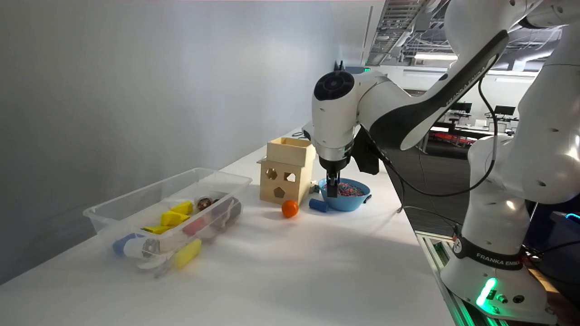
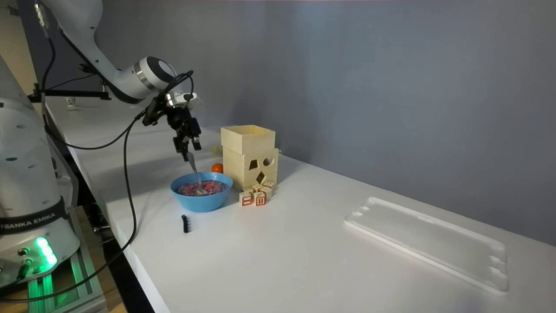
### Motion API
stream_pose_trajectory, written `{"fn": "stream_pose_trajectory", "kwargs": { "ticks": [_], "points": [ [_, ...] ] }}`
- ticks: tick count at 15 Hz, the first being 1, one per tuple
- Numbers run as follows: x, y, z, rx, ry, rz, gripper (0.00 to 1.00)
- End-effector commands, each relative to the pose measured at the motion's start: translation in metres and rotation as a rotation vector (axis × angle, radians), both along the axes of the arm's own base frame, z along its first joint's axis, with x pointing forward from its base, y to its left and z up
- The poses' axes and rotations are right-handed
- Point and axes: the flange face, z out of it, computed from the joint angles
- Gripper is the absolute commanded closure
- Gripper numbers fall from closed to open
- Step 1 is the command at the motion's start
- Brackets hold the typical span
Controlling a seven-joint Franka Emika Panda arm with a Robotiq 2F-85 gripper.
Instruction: Put some cereal from the blue bowl in the topmost box.
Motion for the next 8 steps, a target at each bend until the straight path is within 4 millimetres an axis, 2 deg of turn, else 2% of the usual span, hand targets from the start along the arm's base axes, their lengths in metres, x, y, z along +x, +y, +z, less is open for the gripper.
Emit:
{"fn": "stream_pose_trajectory", "kwargs": {
  "ticks": [1, 2, 3, 5, 6, 7, 8],
  "points": [
    [0.0044, 0.0009, -0.0038, -0.028, -0.024, -0.009, 0.20],
    [0.0045, 0.0006, -0.0046, -0.030, -0.027, -0.012, 0.18],
    [0.0047, 0.0002, -0.0054, -0.034, -0.029, -0.016, 0.23],
    [0.0039, -0.0020, -0.0056, -0.048, -0.030, -0.024, 0.44],
    [0.0031, -0.0025, -0.0053, -0.054, -0.030, -0.026, 0.51],
    [0.0026, -0.0028, -0.0051, -0.058, -0.031, -0.027, 0.52],
    [0.0023, -0.0032, -0.0055, -0.059, -0.030, -0.027, 0.59]
  ]
}}
